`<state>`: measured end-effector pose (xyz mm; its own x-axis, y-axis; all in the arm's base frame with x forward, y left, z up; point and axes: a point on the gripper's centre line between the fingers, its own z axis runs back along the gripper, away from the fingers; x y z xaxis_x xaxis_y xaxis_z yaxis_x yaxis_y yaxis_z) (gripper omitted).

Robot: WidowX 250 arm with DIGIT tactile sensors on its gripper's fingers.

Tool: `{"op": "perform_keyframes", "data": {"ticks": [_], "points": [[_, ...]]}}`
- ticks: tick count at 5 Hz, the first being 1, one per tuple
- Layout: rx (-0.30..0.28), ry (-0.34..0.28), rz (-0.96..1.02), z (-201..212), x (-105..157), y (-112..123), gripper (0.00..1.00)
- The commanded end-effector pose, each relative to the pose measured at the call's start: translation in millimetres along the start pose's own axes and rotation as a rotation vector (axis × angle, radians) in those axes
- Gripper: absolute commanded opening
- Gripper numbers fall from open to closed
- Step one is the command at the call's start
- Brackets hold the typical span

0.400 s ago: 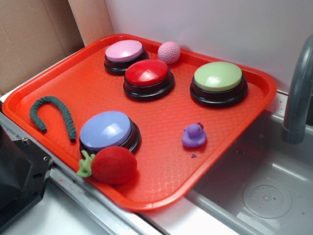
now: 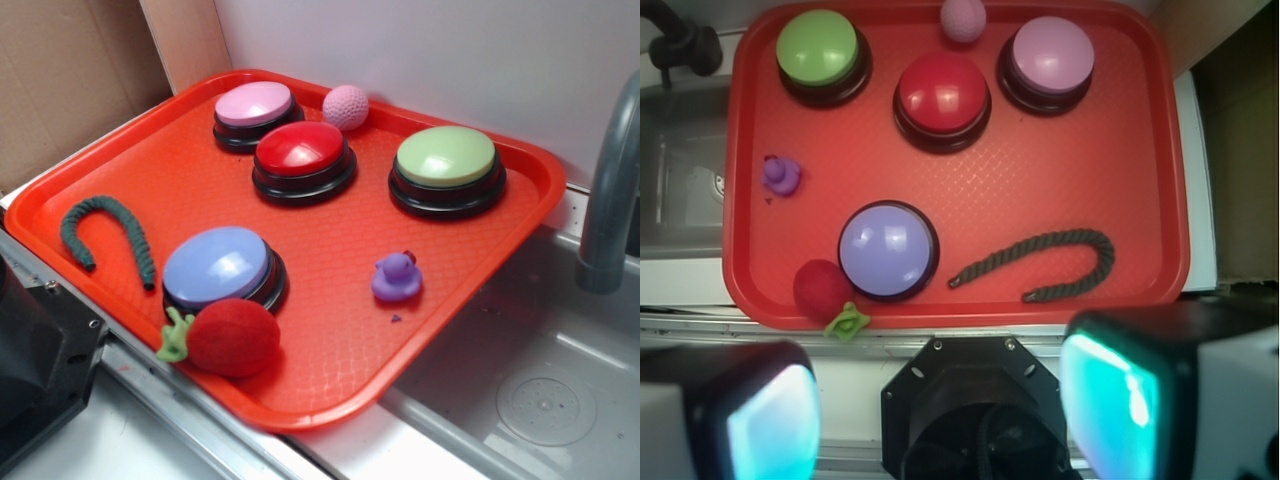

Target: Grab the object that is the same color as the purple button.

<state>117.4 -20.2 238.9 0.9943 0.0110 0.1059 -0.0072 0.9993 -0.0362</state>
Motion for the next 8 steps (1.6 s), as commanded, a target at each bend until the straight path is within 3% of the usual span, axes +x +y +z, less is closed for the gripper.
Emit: {"op": "perform_keyframes", "data": {"ticks": [1, 2, 3, 4, 5, 8], "points": [[-0.075, -0.035, -0.378, -21, 37, -60, 1.00], [-0.067, -0.076, -0.447, -37, 49, -97, 1.00], [-0.011, -0.003, -0.544, -80, 60, -126, 1.00], [0.027, 0.045, -0.560, -118, 65, -137, 1.00], [0.062, 0.058, -0.524, -151, 78, -142, 1.00], [0.057, 0.121, -0.517, -210, 101, -140, 1.00]]}}
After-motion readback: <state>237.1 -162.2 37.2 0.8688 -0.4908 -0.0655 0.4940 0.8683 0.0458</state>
